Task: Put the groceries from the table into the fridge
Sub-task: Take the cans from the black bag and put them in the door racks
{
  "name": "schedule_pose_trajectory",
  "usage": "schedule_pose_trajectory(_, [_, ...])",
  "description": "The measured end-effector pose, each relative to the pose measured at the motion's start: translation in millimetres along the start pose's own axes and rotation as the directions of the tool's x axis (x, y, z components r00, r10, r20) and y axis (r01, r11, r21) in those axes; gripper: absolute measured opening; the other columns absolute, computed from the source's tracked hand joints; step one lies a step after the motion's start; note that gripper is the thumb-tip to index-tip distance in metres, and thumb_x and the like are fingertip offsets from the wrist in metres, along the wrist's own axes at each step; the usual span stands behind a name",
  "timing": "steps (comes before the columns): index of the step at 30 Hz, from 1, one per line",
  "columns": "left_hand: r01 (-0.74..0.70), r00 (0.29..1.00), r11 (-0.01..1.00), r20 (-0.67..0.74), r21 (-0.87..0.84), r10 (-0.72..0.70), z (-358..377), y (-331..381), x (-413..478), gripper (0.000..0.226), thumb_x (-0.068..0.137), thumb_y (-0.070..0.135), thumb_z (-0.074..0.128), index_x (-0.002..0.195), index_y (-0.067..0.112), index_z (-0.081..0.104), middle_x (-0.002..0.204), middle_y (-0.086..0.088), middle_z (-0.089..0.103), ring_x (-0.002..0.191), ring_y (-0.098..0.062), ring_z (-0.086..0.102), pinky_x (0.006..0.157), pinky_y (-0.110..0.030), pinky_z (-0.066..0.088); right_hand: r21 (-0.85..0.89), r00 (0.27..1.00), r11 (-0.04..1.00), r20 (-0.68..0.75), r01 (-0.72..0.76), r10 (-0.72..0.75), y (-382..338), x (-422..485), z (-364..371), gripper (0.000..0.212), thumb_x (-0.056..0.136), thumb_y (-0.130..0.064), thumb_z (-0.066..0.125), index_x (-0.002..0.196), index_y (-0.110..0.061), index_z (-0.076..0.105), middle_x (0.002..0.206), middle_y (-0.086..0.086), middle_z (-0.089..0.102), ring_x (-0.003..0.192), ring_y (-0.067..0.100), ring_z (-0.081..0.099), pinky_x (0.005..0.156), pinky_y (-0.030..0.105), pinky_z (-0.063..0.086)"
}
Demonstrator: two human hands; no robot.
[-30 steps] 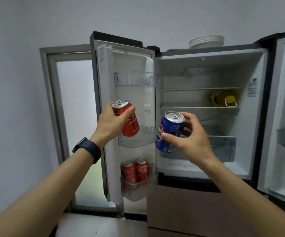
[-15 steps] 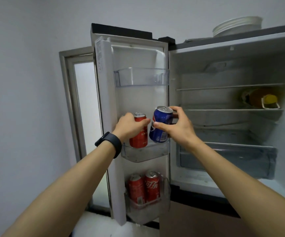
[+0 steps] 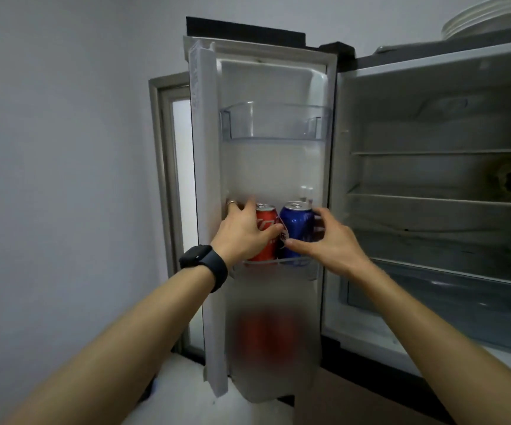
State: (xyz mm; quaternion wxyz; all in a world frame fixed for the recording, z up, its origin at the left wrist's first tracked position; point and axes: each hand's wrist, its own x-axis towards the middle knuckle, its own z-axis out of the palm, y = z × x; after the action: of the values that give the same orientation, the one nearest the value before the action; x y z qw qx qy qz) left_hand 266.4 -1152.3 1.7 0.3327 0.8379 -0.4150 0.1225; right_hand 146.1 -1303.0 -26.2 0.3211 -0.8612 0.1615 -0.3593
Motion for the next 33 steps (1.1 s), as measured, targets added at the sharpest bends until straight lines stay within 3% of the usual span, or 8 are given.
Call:
schedule_pose_trajectory(3, [-0.067,0.992,0.991,-0.1,0.114,0.079,-2,7,2,0.085,0.086,0.059,0.065,0.151,0.021,0.027,0.147,-0.016,0.028,0.123,-0.038,0.053,0.099,-0.045,0.051,0.04,1.0,0.999,-0.014,-0.006,0.007,10,-5,1,0.082,0.073,-0.043,0.087,0.141,-0.022,0.048,0.134,-0.001,0.061,0.116,0.014,0.058,0.096,0.028,0.045])
schedule_pose_trajectory(5, [-0.067,0.993,0.986,-0.089,0.151,0.081,-6,11,3,0.088,0.083,0.061,0.066,0.153,0.025,0.026,0.146,-0.015,0.033,0.125,-0.033,0.052,0.098,-0.044,0.052,0.074,1.0,0.997,-0.015,-0.021,0.022,14,-5,0,0.076,0.072,-0.044,0.087,0.136,-0.022,0.052,0.128,-0.003,0.063,0.108,0.011,0.058,0.089,0.024,0.041])
schedule_pose_trajectory(10, [-0.129,0.989,0.921,-0.025,0.368,0.149,-12,14,-4,0.067,0.086,0.048,0.065,0.143,0.026,0.039,0.134,-0.004,0.051,0.12,-0.024,0.05,0.091,-0.043,0.051,0.051,0.998,0.998,-0.05,-0.029,0.031,12,1,0,0.083,0.069,-0.048,0.088,0.136,-0.021,0.048,0.128,-0.001,0.063,0.111,0.017,0.061,0.092,0.028,0.046])
schedule_pose_trajectory(15, [-0.147,0.966,0.78,-0.082,0.608,0.245,-5,13,-9,0.055,0.088,0.043,0.061,0.134,0.018,0.043,0.127,-0.007,0.056,0.116,-0.027,0.05,0.092,-0.039,0.044,-0.38,0.992,0.924,-0.129,-0.048,-0.001,-4,18,13,0.087,0.066,-0.077,0.072,0.128,-0.019,0.052,0.119,0.004,0.068,0.106,0.028,0.065,0.084,0.036,0.051])
schedule_pose_trajectory(17, [-0.14,0.957,0.762,-0.112,0.632,0.269,-3,10,-8,0.053,0.088,0.042,0.06,0.132,0.018,0.045,0.125,-0.007,0.057,0.116,-0.027,0.051,0.096,-0.038,0.041,-0.441,0.984,0.897,-0.169,-0.023,-0.058,-7,19,18,0.091,0.068,-0.078,0.069,0.134,-0.018,0.05,0.122,0.006,0.065,0.108,0.029,0.063,0.086,0.037,0.05])
schedule_pose_trajectory(21, [-0.157,0.943,0.749,-0.129,0.644,0.308,-1,4,-7,0.059,0.087,0.046,0.06,0.137,0.017,0.045,0.129,-0.007,0.057,0.119,-0.027,0.051,0.105,-0.038,0.038,-0.33,0.969,0.943,-0.216,0.041,-0.118,-6,11,16,0.09,0.073,-0.065,0.075,0.14,-0.014,0.042,0.138,0.008,0.045,0.112,0.027,0.059,0.084,0.036,0.051])
schedule_pose_trajectory(27, [-0.187,0.924,0.762,-0.153,0.621,0.351,4,3,-13,0.07,0.084,0.053,0.06,0.141,0.016,0.045,0.135,-0.008,0.056,0.127,-0.027,0.05,0.114,-0.043,0.033,-0.255,0.97,0.967,-0.23,0.012,-0.073,7,6,18,0.056,0.086,-0.056,0.068,0.127,-0.02,0.055,0.126,0.001,0.058,0.107,0.02,0.06,0.077,0.026,0.039])
schedule_pose_trajectory(33, [-0.226,0.916,0.765,-0.135,0.603,0.377,0,-1,-13,0.062,0.086,0.046,0.059,0.139,0.016,0.048,0.133,-0.008,0.057,0.123,-0.027,0.053,0.11,-0.041,0.036,-0.155,0.972,0.988,-0.225,0.029,-0.064,15,-7,23,0.037,0.093,-0.047,0.061,0.119,-0.022,0.057,0.113,-0.002,0.063,0.094,0.013,0.059,0.077,0.027,0.044])
